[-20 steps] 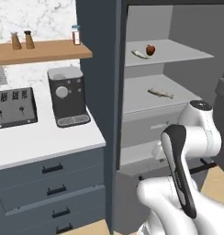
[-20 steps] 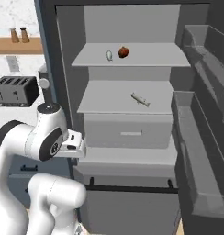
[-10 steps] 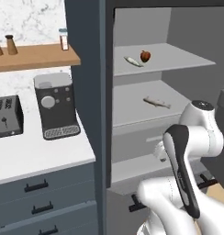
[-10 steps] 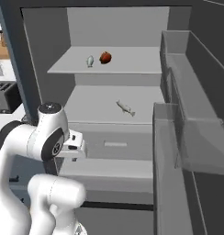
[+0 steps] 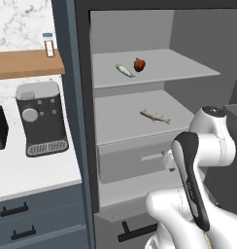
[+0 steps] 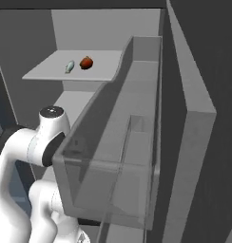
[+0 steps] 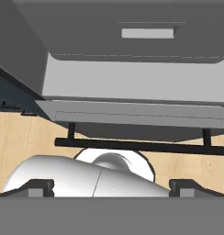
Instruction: Place one bell pepper and one fish in each tupperware on the nearby counter, to pack two identical lunches.
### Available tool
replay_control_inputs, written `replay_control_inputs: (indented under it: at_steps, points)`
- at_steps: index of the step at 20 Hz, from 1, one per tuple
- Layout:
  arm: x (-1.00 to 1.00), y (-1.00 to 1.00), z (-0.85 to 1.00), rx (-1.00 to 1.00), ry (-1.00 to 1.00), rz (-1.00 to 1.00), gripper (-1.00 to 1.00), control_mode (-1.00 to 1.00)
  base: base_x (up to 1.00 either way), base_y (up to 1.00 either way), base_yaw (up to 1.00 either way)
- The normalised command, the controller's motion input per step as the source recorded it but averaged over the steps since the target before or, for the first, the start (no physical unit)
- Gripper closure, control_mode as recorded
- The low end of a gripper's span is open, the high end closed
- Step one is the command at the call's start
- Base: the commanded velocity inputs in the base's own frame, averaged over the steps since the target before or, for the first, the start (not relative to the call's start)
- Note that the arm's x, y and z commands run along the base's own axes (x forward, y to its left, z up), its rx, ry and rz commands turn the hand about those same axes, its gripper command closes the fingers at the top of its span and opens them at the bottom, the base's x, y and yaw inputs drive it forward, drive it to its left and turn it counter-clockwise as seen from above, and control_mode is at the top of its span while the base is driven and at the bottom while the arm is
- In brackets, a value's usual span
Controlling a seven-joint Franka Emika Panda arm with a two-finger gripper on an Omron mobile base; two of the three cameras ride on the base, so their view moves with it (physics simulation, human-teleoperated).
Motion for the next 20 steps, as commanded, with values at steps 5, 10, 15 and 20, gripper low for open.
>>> replay_control_inputs:
  at_steps: [5, 10, 15, 20]
  points:
    - [0.15, 0.0, -0.04, 0.0, 0.0, 0.0, -1.0, -1.0, 0.65, 0.06, 0.02]
    - [0.71, -0.06, -0.21, -0.03, -0.14, 0.07, -1.0, -1.0, 0.0, 0.0, 0.0]
    - [0.67, -0.01, 0.0, -0.1, -0.26, 0.14, -1.0, -1.0, 0.0, 0.0, 0.0]
    - [0.43, -0.24, 0.38, 0.0, -0.01, 0.07, -1.0, -1.0, 0.0, 0.0, 0.0]
